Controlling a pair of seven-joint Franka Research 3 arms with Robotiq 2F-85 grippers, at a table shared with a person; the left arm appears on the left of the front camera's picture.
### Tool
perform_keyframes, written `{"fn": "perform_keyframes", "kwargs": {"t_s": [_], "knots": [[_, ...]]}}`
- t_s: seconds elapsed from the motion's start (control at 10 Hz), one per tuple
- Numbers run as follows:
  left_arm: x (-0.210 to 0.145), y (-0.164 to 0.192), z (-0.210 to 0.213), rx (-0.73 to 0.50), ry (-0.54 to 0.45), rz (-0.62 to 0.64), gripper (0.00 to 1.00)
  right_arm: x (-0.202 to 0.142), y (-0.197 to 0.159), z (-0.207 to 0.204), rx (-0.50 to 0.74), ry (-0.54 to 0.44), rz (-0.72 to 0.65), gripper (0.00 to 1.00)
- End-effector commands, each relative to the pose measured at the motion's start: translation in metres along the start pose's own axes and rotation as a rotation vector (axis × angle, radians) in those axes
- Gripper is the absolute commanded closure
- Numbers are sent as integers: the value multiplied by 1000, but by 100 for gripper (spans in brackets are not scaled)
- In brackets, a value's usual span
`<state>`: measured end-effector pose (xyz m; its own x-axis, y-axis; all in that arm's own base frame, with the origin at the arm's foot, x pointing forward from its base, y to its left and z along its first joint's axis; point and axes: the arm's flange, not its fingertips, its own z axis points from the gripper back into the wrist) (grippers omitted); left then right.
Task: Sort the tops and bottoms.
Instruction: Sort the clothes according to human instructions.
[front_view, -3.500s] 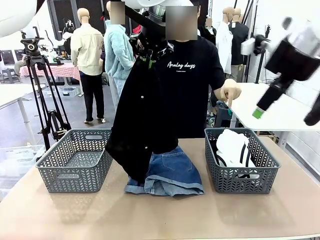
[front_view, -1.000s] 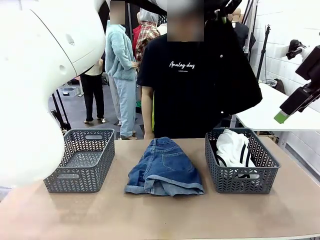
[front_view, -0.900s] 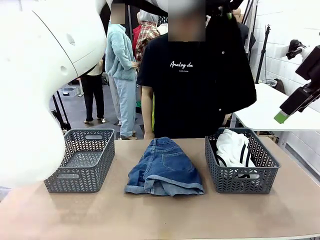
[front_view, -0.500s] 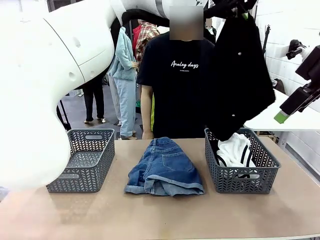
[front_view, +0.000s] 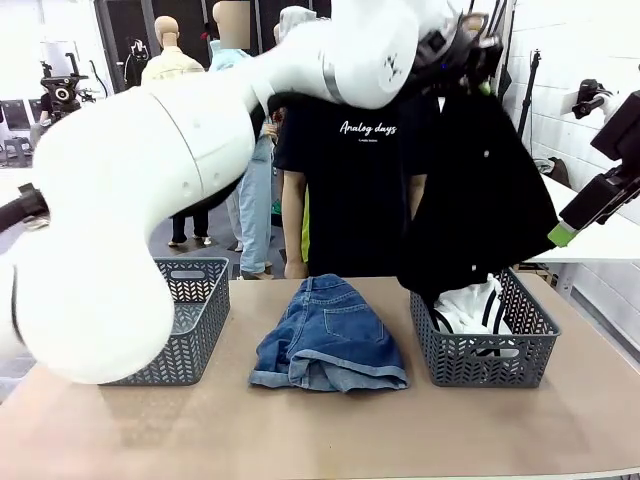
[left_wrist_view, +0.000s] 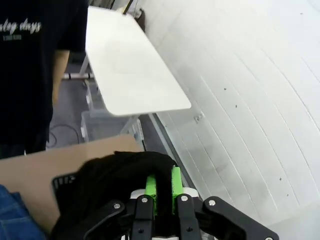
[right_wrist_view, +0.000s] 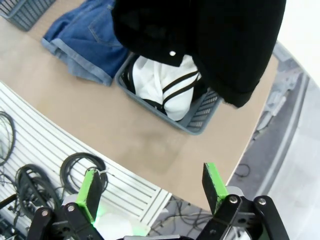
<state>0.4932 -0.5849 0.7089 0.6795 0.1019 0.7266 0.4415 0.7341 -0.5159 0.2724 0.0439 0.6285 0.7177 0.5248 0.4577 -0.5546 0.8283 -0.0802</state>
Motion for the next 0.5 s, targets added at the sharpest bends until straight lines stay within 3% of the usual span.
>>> {"fn": "perform_keyframes", "kwargs": {"t_s": [0.0, 0.3, 0.4], "knots": [[14, -15, -28, -4, 45, 103, 100, -1, 0, 0, -4, 12, -2, 0], [-14, 10, -39, 39, 107, 210, 100, -1, 0, 0, -4, 12, -2, 0], [-4, 11, -22, 129, 25, 150, 100, -1, 0, 0, -4, 12, -2, 0]]}}
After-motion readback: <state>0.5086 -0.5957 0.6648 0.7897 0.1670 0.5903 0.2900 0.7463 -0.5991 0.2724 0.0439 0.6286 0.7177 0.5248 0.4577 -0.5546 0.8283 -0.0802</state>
